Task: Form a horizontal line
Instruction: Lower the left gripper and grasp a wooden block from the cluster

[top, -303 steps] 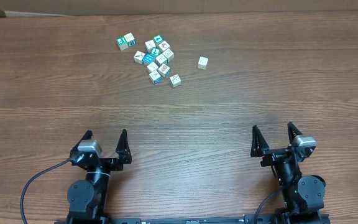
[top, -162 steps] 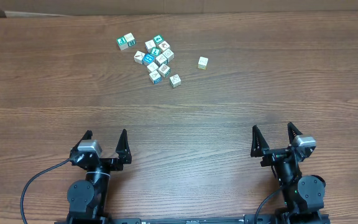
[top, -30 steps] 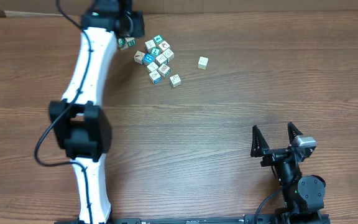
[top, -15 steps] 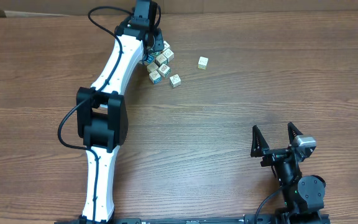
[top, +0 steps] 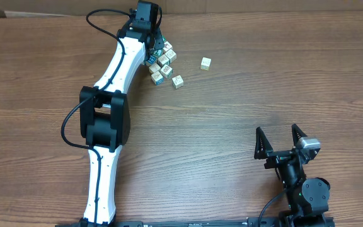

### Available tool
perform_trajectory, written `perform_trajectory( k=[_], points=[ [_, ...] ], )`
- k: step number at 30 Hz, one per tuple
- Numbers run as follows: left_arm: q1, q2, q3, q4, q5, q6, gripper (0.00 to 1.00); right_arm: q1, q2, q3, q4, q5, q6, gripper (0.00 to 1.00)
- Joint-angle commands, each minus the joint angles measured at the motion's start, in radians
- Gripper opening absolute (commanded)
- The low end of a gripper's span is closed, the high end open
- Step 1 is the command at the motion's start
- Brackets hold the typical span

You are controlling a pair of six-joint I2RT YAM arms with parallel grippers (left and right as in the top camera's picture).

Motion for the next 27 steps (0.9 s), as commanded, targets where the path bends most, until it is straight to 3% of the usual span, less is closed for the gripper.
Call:
perform_trajectory(
  k=[1,10,20,27],
  points=[
    [0.004,0.051,0.012,0.012,-0.017,-0.015,0.4,-0.005,-0.008,-0.01,0.006,0.005,-0.004,1.0],
    [0.004,0.1,0.01,0.057,0.021,-0.014,0.43,-0.005,-0.008,-0.01,0.006,0.005,-0.005,1.0],
    [0.018,0.1,0.007,0.035,0.013,0.01,0.33,-0.005,-0.008,-0.01,0.006,0.005,-0.004,1.0],
    [0.026,0.08,0.029,0.066,0.013,0.116,0.29,-0.005,-0.008,-0.01,0.006,0.005,-0.004,1.0]
  ],
)
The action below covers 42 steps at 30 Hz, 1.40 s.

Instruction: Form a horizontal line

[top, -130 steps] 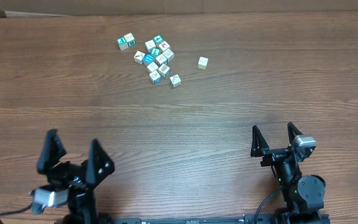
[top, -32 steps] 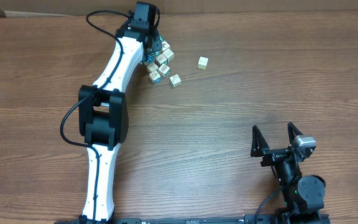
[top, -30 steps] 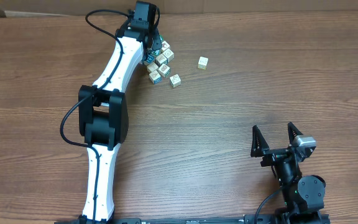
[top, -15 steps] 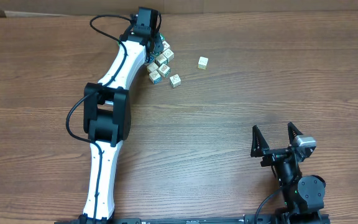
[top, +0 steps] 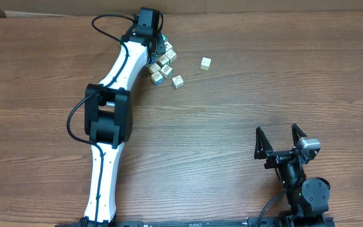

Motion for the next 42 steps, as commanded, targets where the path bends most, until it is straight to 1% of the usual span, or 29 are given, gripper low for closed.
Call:
perform_trajectory(
  k=[1,6,8,11,13,15,17,19,26,32,38,42],
  points=[
    [0.016,0.002,0.034,0.001,-0.003,0.086,0.29,-0.005,-0.008,-0.01,0.006,0.005,-0.004,1.0],
    [0.016,-0.027,0.11,-0.014,-0.003,0.125,0.3,-0.005,-0.008,-0.01,0.006,0.005,-0.004,1.0],
    [0.016,-0.036,0.134,-0.031,-0.001,0.124,0.29,-0.005,-0.008,-0.01,0.006,0.005,-0.004,1.0],
    [0.016,-0.05,0.16,-0.062,0.002,0.124,0.25,-0.005,-0.008,-0.01,0.006,0.005,-0.004,1.0],
    [0.016,-0.068,0.178,-0.093,0.001,0.124,0.24,-0.005,-0.008,-0.01,0.006,0.005,-0.004,1.0],
    [0.016,-0.101,0.193,-0.127,0.002,0.124,0.26,-0.005,-0.008,-0.01,0.006,0.005,-0.004,1.0],
    [0.016,-0.148,0.198,-0.159,0.001,0.122,0.32,-0.005,-0.008,-0.01,0.006,0.005,-0.004,1.0],
    [0.014,-0.213,0.198,-0.199,0.001,0.115,0.32,-0.005,-0.008,-0.01,0.006,0.005,-0.004,1.0],
    [0.006,-0.46,0.198,-0.402,0.001,0.066,0.29,-0.005,-0.008,-0.01,0.006,0.005,-0.004,1.0],
    [-0.016,-0.621,0.198,-0.589,0.001,0.062,0.29,-0.005,-0.008,-0.01,0.006,0.005,-0.005,1.0],
    [-0.057,-0.644,0.186,-0.812,0.002,0.011,0.27,-0.005,-0.008,-0.01,0.006,0.005,-0.004,1.0],
    [-0.111,-0.644,0.094,-0.865,0.002,0.007,0.26,-0.005,-0.008,-0.01,0.006,0.005,-0.004,1.0]
  ],
)
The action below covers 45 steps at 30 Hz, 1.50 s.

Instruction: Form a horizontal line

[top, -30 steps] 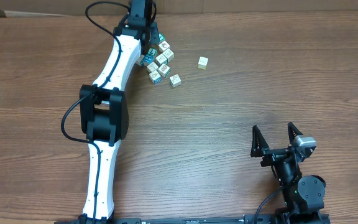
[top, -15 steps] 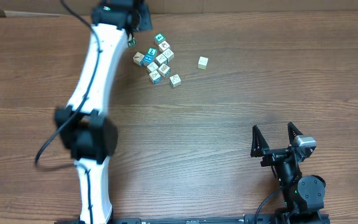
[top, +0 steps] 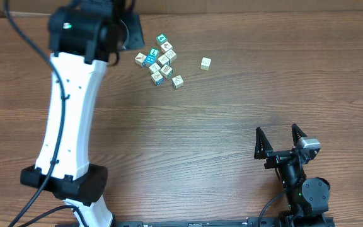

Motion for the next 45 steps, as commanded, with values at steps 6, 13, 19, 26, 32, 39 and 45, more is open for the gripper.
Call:
perform_trajectory(
  k=[6,13,19,26,32,39,45],
  points=[
    [-0.15,0.024,-0.327,0.046,0.002,-0.078,0.27,-0.005,-0.008,-0.01,0.006,0.005,-0.004,1.0],
    [-0.261,0.024,-0.67,0.291,0.002,-0.178,0.27,-0.005,-0.008,-0.01,0.006,0.005,-0.004,1.0],
    [-0.295,0.024,-0.849,0.477,-0.067,-0.234,0.26,-0.005,-0.008,-0.01,0.006,0.005,-0.004,1.0],
    [-0.283,0.024,-0.984,0.655,-0.069,-0.185,0.25,-0.005,-0.008,-0.01,0.006,0.005,-0.004,1.0],
    [-0.269,0.024,-1.045,0.747,-0.073,-0.185,0.27,-0.005,-0.008,-0.01,0.006,0.005,-0.004,1.0],
    [-0.25,0.029,-1.088,0.82,-0.074,-0.19,0.28,-0.005,-0.008,-0.01,0.006,0.005,-0.004,1.0],
    [-0.249,0.046,-1.114,0.903,-0.074,-0.193,0.33,-0.005,-0.008,-0.01,0.006,0.005,-0.005,1.0]
  ],
)
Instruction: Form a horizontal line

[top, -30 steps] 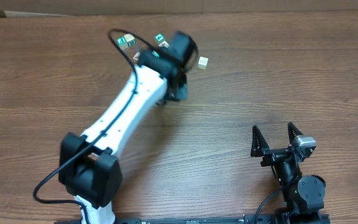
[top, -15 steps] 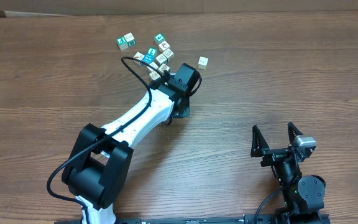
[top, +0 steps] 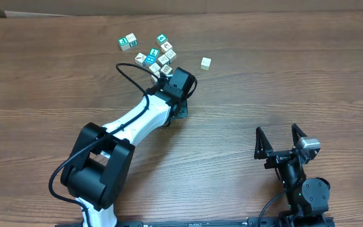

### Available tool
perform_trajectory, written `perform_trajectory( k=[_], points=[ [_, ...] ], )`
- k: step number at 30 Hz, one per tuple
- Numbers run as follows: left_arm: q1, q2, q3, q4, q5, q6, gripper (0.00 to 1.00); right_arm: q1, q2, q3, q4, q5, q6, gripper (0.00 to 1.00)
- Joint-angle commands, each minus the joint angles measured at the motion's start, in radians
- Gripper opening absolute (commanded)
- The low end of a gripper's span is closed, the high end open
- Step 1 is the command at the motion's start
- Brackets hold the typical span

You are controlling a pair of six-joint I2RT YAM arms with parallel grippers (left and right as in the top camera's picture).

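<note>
Several small lettered cubes lie in a loose cluster [top: 161, 57] at the far middle of the table. One cube [top: 128, 41] sits apart to the cluster's left and another [top: 205, 63] apart to its right. My left gripper [top: 169, 72] is low at the cluster's near edge and covers the nearest cubes. Its black wrist hides its fingers, so I cannot tell their state. My right gripper [top: 276, 130] rests near the front right, open and holding nothing.
The wooden table [top: 282, 75] stretches wide around the cubes. The left arm's white links [top: 137, 116] run diagonally from the front left toward the cluster. A cardboard edge [top: 43, 7] lines the far side.
The left arm was raised at the far left of the cluster and now reaches low at its near edge. A cube now shows apart at the far left. The right arm is unchanged.
At the two oldest moments my left gripper was at the far side of the tight cluster. Then the arm stood raised at the far left with the cubes more spread. Now one cube lies apart on the left and the gripper sits at the near edge.
</note>
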Motion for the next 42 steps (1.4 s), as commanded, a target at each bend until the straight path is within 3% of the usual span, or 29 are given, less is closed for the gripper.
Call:
perform_trajectory(
  k=[1,35,42],
  points=[
    [0.002,0.021,-0.009,0.027,-0.013,-0.002,0.33,-0.005,-0.008,-0.01,0.006,0.005,-0.004,1.0],
    [0.005,0.029,-0.019,0.047,-0.021,0.052,0.29,-0.005,-0.008,-0.01,0.006,0.005,-0.004,1.0],
    [0.005,0.029,-0.019,0.047,-0.021,0.052,0.43,-0.005,-0.008,-0.01,0.006,0.005,-0.004,1.0]
  ],
)
